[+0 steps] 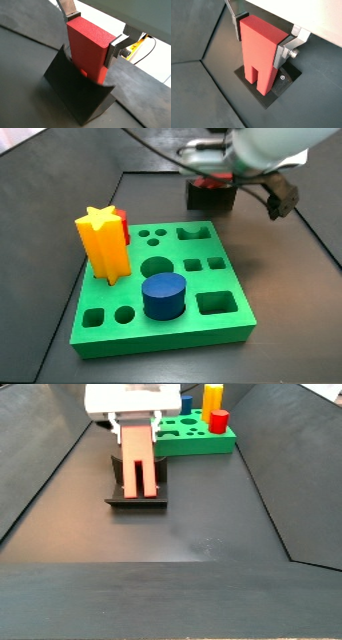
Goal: Pick up the double-square object. Move up. Rotate the double-square object. Place the double-square object on the fixture. Regrasp the double-square object. Move to above the board. Insert the double-square object.
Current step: Move to above the board.
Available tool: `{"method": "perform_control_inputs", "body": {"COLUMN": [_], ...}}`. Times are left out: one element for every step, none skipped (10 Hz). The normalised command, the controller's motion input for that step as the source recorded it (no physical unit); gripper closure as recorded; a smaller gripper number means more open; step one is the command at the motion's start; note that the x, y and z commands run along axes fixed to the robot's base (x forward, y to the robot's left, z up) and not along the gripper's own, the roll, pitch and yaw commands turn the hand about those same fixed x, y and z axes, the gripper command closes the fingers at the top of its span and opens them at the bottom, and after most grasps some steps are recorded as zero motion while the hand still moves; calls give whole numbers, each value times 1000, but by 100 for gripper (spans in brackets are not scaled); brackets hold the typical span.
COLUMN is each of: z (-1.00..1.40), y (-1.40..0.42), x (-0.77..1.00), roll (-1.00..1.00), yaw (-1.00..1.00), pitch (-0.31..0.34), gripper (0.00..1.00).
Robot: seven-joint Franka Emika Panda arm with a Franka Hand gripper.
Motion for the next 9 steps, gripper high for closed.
{"method": "perform_control_inputs", "body": {"z": [1000,1000,1000,1000,1000,1000,1000,1000,1000], "y": [-136,-129,-122,-115,-110,-106,-102,-99,-93], "x": [14,12,9,12,17,19,27,32,38], "roll": [-70,-71,-65,-49,-41,-35,-22,-16,-13], "yaw": [-50,-17,41,88,112,123,140,144,144], "pitch": [184,190,189,175,164,157,130,118,94], "gripper": [100,100,100,100,100,100,100,100,100]}}
